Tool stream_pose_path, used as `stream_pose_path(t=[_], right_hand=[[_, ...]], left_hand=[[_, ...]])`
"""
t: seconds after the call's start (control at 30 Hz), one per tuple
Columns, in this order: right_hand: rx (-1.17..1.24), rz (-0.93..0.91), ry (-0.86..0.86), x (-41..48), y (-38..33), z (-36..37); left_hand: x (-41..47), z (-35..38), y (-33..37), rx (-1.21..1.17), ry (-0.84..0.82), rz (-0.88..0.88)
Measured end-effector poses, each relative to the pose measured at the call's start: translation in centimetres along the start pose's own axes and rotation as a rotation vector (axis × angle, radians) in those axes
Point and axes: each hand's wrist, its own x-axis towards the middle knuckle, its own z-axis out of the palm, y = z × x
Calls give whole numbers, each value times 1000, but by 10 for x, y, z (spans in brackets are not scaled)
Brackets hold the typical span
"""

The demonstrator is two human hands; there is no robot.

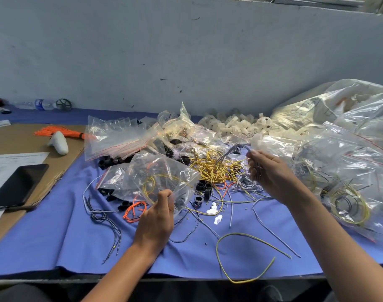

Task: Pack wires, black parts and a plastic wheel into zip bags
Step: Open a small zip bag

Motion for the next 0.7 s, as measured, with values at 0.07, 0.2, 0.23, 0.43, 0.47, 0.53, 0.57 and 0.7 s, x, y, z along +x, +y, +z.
stream_pose_path(t=[0.07, 0.2, 0.23, 0.43, 0.47, 0.53, 0.57, 0.7], right_hand=[[-24, 32, -58, -9, 6, 6], [-173, 151, -167, -26, 24, 20], [-225, 184, -185, -29, 30, 25], [-268, 271, -267, -33, 68, 79], [-212, 269, -279, -31, 73, 91], [-81, 261, -279, -22, 81, 114], [-21, 258, -266, -16, 82, 124], [203, 274, -180, 6, 86, 152]], left_hand=[[0, 0, 0, -2, 5, 2], [0, 0, 0, -21, 8, 21], [0, 0, 0, -32, 9, 25], [-1, -4, 4, -93, 18, 26], [-1, -4, 4, -103, 20, 23], [-2, -3, 3, -98, 22, 26], [-2, -3, 3, -85, 20, 32], [0, -3, 3, -44, 22, 39]])
